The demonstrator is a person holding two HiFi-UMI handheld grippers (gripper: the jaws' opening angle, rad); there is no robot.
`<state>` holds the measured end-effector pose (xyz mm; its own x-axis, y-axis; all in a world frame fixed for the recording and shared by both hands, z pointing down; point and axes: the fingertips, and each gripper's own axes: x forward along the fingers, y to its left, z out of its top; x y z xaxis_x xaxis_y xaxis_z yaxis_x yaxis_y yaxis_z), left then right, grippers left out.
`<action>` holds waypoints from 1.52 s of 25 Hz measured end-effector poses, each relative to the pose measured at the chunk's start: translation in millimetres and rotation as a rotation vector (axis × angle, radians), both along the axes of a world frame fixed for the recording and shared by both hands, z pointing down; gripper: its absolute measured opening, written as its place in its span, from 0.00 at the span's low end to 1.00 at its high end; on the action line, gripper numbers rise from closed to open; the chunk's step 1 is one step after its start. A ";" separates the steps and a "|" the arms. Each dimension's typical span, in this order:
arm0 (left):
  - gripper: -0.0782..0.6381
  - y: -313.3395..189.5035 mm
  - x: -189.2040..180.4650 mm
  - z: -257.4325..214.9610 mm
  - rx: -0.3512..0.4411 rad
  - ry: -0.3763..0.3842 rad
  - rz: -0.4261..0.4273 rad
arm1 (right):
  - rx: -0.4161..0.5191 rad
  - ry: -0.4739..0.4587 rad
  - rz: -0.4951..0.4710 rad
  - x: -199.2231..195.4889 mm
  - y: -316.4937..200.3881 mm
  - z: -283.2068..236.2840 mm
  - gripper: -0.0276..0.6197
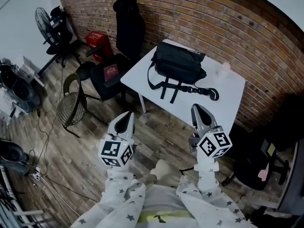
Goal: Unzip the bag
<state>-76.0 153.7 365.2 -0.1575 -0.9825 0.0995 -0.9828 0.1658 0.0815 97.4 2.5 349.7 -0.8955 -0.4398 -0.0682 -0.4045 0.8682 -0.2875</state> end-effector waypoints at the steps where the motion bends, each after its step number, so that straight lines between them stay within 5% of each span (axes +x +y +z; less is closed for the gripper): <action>1: 0.10 -3.1 -3.3 1.9 -0.004 0.004 0.002 | 0.000 0.003 0.002 -3.1 -3.0 0.5 0.05; 28: 0.10 -193.6 -109.4 13.0 -0.024 0.066 0.094 | -0.014 0.024 0.015 -120.6 -166.4 0.8 0.05; 38: 0.10 -262.6 -138.0 24.9 -0.043 0.095 0.155 | -0.067 0.054 -0.102 -174.2 -201.8 23.0 0.06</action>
<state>-214.0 -108.9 390.1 0.0074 -0.9888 0.1489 -0.9850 0.0185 0.1714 -76.8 -199.3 372.8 -0.9375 -0.3480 0.0081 -0.3314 0.8853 -0.3262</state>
